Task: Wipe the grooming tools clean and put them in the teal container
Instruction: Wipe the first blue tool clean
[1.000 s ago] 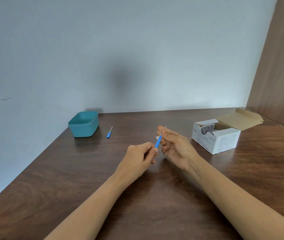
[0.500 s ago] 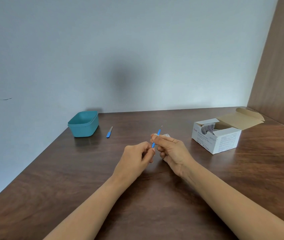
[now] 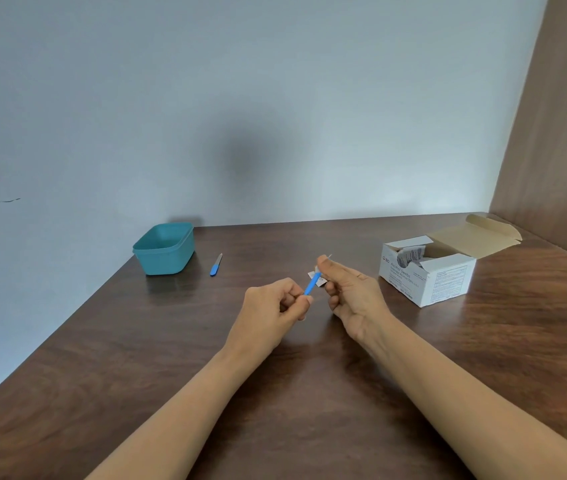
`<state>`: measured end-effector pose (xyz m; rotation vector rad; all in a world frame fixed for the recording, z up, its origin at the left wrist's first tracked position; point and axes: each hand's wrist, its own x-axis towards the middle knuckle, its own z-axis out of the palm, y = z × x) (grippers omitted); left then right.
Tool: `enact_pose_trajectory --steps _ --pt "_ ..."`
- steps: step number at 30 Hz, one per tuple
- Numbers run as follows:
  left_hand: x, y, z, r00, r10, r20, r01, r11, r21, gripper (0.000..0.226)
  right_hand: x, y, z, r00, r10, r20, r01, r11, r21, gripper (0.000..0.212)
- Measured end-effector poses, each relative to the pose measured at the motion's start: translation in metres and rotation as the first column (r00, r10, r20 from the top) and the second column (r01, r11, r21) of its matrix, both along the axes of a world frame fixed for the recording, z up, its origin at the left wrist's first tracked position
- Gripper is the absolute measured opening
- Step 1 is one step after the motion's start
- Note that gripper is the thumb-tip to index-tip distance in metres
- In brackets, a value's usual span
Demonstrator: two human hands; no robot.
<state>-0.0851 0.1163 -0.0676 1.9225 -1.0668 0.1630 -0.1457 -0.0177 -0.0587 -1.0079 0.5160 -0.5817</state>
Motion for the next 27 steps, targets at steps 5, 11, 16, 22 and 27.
enact_pose_trajectory --steps 5,11,16,22,27 --pt "0.002 0.001 -0.004 1.0 0.003 0.029 -0.003 1.0 0.016 0.018 -0.001 0.001 -0.002 1.0 -0.027 0.015 0.028 0.999 -0.043 0.014" --pt "0.003 0.005 -0.002 0.999 0.022 0.032 -0.022 1.0 -0.007 0.021 -0.002 0.02 -0.008 0.998 0.059 -0.021 -0.062 0.982 -0.178 0.012" --pt "0.002 0.004 0.0 1.0 0.029 0.005 -0.028 0.999 -0.042 0.021 -0.003 0.024 -0.007 0.997 0.074 -0.036 -0.081 0.967 -0.244 0.009" --pt "-0.002 0.001 0.003 0.999 -0.017 -0.028 0.016 1.0 -0.019 0.012 -0.001 0.01 -0.002 0.999 0.026 -0.027 -0.03 0.986 -0.164 0.006" --pt "-0.004 0.001 0.004 1.0 -0.015 -0.018 0.014 1.0 -0.022 0.014 -0.002 0.002 0.005 0.998 -0.047 0.037 0.05 0.996 -0.081 0.007"
